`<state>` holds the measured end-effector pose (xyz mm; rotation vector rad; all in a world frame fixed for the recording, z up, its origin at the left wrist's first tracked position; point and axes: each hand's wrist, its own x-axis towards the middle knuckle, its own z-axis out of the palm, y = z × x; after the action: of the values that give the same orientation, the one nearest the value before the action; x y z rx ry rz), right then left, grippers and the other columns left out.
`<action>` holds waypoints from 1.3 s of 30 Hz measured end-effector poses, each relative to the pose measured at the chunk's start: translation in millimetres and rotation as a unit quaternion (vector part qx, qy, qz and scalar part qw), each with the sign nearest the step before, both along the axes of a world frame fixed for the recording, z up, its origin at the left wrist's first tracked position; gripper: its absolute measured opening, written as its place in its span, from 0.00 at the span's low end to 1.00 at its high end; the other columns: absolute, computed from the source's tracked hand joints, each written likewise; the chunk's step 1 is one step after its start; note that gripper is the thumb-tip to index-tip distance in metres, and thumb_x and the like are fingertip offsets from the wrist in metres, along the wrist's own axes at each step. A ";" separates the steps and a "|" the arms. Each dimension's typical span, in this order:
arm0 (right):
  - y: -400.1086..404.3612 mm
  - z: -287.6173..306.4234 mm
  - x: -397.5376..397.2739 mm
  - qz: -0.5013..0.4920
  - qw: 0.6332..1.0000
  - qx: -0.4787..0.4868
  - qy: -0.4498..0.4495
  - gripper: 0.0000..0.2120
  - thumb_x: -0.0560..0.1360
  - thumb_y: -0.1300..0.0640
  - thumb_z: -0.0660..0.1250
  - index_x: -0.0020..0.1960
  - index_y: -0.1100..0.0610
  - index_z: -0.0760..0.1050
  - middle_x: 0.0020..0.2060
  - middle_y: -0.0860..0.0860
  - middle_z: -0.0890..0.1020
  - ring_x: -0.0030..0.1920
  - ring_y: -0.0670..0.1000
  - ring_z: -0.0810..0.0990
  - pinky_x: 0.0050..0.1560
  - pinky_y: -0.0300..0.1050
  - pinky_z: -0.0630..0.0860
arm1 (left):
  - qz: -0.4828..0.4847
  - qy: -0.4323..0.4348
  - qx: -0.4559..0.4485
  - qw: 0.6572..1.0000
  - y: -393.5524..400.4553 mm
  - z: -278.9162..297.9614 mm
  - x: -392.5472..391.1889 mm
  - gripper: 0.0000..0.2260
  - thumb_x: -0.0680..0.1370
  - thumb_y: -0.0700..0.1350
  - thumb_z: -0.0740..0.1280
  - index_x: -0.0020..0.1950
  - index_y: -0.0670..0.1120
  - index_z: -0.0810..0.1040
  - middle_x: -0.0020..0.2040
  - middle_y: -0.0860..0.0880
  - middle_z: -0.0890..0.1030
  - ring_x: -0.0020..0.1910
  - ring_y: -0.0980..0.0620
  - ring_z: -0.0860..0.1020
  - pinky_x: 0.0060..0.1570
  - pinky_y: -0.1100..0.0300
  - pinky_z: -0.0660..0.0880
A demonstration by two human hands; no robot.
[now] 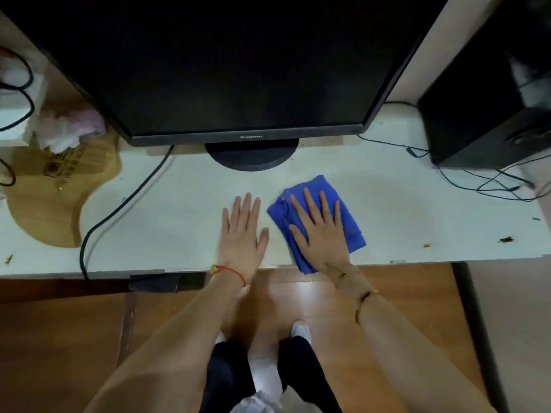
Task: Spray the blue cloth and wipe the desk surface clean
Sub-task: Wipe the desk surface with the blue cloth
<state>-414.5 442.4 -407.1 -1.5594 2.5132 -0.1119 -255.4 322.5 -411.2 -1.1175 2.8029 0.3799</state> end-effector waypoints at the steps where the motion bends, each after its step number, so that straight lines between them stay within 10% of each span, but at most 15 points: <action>1: 14.0 -1.6 -3.6 0.022 1.000 -0.003 0.002 0.28 0.82 0.40 0.45 0.80 0.47 0.49 0.79 0.51 0.51 0.79 0.59 0.46 0.76 0.63 0.46 | 0.010 -0.001 -0.005 1.000 2.8 -1.7 -2.4 0.30 0.80 0.57 0.38 0.81 0.48 0.43 0.82 0.47 0.44 0.81 0.46 0.41 0.78 0.44 0.43; 13: -3.9 -4.8 -67.9 -0.061 0.998 -0.028 0.011 0.30 0.80 0.38 0.46 0.79 0.48 0.56 0.78 0.53 0.59 0.77 0.62 0.54 0.76 0.63 0.45 | 0.038 0.038 -0.020 0.998 9.3 -5.1 -6.8 0.29 0.81 0.56 0.45 0.81 0.48 0.51 0.82 0.48 0.50 0.81 0.48 0.46 0.78 0.45 0.45; 21: 46.8 -4.3 -55.6 0.065 0.997 -0.040 0.019 0.30 0.81 0.38 0.50 0.79 0.46 0.51 0.79 0.49 0.53 0.79 0.58 0.47 0.76 0.63 0.49 | 0.042 0.045 -0.014 0.998 6.9 -8.3 -5.2 0.29 0.81 0.56 0.47 0.82 0.50 0.49 0.82 0.49 0.49 0.81 0.49 0.44 0.79 0.46 0.44; 29: -7.1 -4.2 -85.6 -0.117 0.993 -0.031 0.007 0.32 0.79 0.36 0.45 0.79 0.48 0.53 0.79 0.53 0.56 0.78 0.62 0.51 0.76 0.64 0.44 | 0.049 0.067 -0.002 0.997 8.1 -8.9 -4.7 0.29 0.81 0.55 0.51 0.81 0.50 0.51 0.82 0.50 0.50 0.81 0.50 0.44 0.79 0.47 0.43; 39: 62.0 0.7 -70.9 0.017 1.000 -0.021 0.007 0.30 0.81 0.37 0.50 0.79 0.45 0.49 0.79 0.48 0.52 0.79 0.56 0.47 0.77 0.61 0.46 | 0.047 0.085 0.001 0.995 7.2 -9.0 -3.5 0.29 0.81 0.55 0.52 0.81 0.50 0.53 0.82 0.49 0.51 0.81 0.50 0.45 0.79 0.46 0.45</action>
<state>-485.4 504.3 -406.4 -1.6241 2.5094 -0.1498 -258.9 329.8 -420.2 -1.2786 2.9004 0.5088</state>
